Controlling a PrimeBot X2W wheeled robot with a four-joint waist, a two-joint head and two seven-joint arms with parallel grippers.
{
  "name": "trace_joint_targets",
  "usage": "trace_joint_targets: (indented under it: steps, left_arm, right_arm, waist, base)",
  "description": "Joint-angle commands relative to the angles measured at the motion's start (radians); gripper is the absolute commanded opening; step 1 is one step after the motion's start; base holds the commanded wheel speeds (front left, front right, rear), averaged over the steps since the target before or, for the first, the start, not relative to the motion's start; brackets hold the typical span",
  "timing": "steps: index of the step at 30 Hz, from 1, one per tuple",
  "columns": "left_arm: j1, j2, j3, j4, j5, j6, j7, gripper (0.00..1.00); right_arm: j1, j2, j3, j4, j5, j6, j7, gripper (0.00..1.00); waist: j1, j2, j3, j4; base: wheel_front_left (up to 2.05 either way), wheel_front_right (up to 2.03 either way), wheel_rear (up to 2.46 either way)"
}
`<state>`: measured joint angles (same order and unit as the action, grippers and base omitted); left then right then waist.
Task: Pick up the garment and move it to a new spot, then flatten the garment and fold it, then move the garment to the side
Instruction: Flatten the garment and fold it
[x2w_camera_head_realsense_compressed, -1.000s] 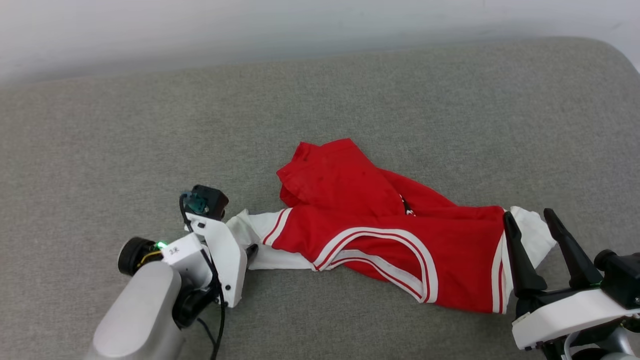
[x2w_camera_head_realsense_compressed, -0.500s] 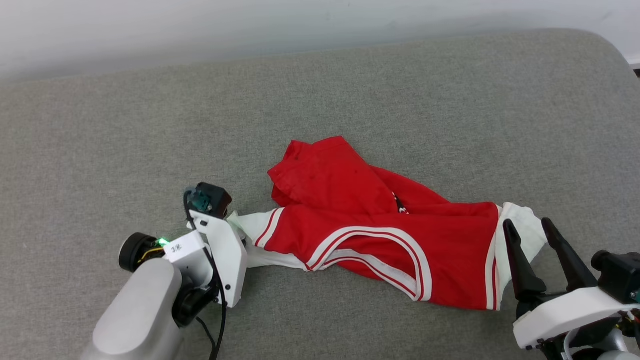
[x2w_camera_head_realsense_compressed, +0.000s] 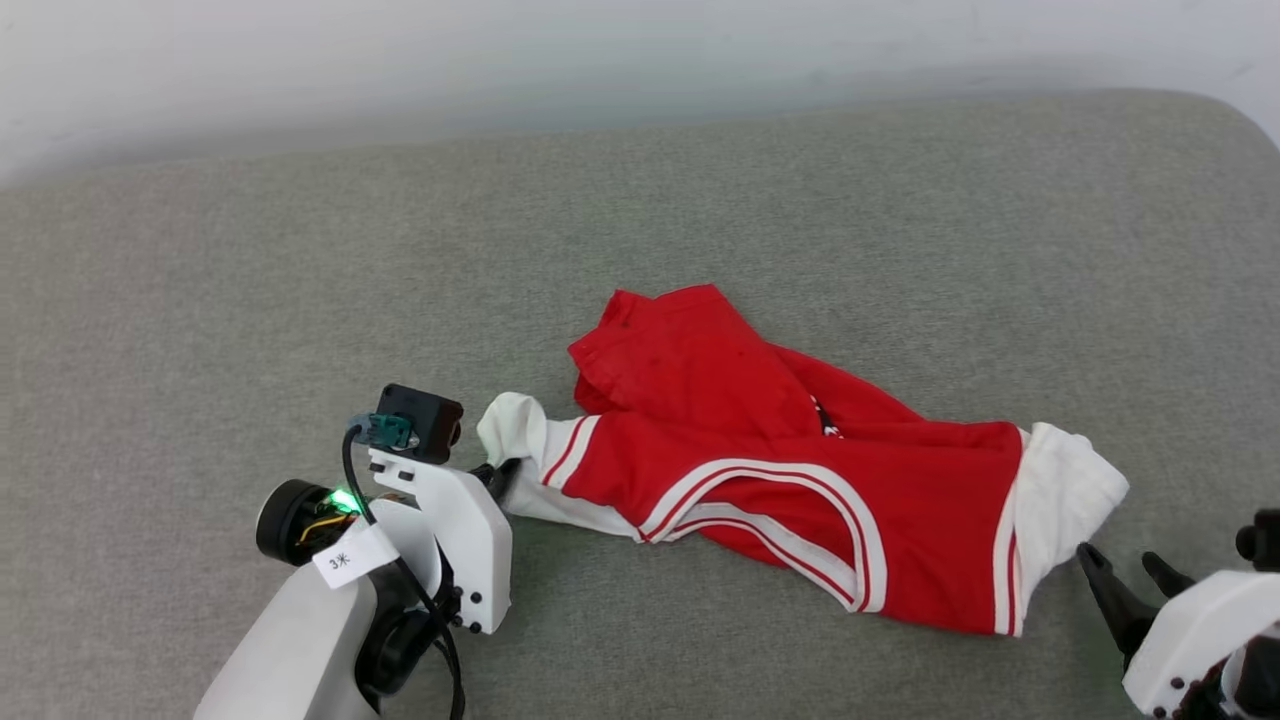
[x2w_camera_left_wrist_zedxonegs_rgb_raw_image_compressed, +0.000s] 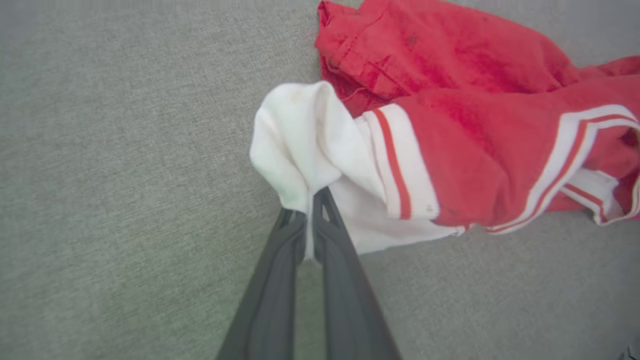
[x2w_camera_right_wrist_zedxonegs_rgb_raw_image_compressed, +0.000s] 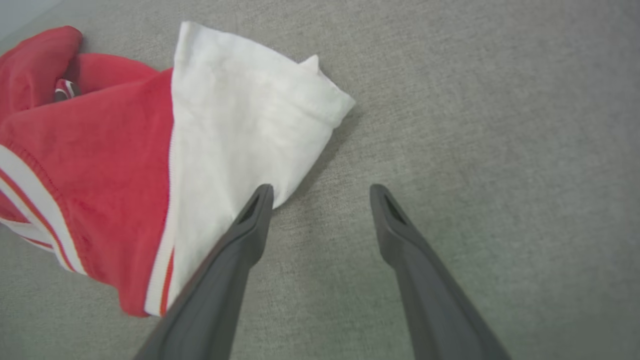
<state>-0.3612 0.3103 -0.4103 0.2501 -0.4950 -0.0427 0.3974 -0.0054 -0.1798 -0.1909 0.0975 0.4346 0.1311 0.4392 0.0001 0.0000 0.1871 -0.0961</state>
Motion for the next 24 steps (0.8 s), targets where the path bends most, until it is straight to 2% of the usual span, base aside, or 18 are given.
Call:
trace_joint_targets:
  steps: [1, 9, 15, 16, 17, 18, 24]
  left_arm:
    - [0.016, 0.005, 0.003, -0.021, 0.006, 0.008, -0.007, 0.00]
    - [0.017, 0.011, -0.010, -0.127, 0.017, 0.019, -0.009, 0.00]
    - [0.023, 0.011, -0.010, -0.151, 0.010, 0.023, -0.015, 0.00]
    - [0.025, 0.011, -0.010, -0.151, 0.008, 0.024, -0.017, 0.00]
    - [0.027, 0.011, -0.010, -0.150, 0.007, 0.025, -0.017, 0.00]
    - [0.028, 0.010, -0.010, -0.149, 0.005, 0.026, -0.017, 0.00]
    - [0.035, 0.012, -0.004, -0.138, -0.008, 0.026, -0.034, 0.00]
  right_arm:
    - [-0.025, -0.015, 0.008, 0.013, 0.006, -0.001, 0.025, 1.00]
    - [-0.115, -0.088, 0.095, 0.094, 0.036, -0.001, 0.115, 1.00]
    - [-0.112, -0.091, 0.194, 0.188, 0.071, 0.000, 0.206, 1.00]
    - [-0.102, -0.085, 0.207, 0.206, 0.081, 0.001, 0.228, 0.49]
    - [-0.097, -0.082, 0.216, 0.219, 0.088, 0.001, 0.239, 0.30]
    - [-0.093, -0.081, 0.223, 0.229, 0.095, 0.001, 0.250, 0.00]
    - [-0.106, -0.106, 0.203, 0.215, 0.114, -0.001, 0.233, 0.00]
  waist:
    - [-0.0001, 0.0000, 0.008, 0.012]
    - [-0.0001, 0.0000, 0.051, 0.046]
    - [-0.0001, 0.0000, 0.074, 0.056]
    - [-0.0001, 0.0000, 0.076, 0.057]
    - [-0.0001, 0.0000, 0.076, 0.058]
    - [-0.0001, 0.0000, 0.075, 0.059]
    - [-0.0001, 0.0000, 0.047, 0.052]
  base:
    - [0.00, 0.00, 0.00]
    - [0.00, 0.00, 0.00]
    - [0.00, 0.00, 0.00]
    - [0.00, 0.00, 0.00]
    - [0.00, 0.00, 0.00]
    - [0.00, 0.00, 0.00]
    - [0.00, 0.00, 0.00]
